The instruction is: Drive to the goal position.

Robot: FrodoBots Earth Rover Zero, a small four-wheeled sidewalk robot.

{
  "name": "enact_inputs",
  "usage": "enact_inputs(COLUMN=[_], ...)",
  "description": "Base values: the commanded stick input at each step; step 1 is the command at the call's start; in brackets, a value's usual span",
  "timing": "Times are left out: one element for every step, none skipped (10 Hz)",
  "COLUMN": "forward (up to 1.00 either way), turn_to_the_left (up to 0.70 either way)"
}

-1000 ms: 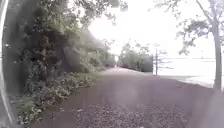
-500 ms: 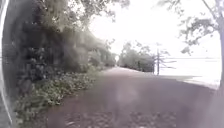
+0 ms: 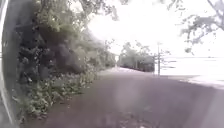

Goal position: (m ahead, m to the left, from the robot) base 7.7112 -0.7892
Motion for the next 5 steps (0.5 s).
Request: enact_inputs(forward=[0.70,0.70,0.70,0.70,0.70], turn_to_the_left=[0.01,0.01,0.01,0.01,0.01])
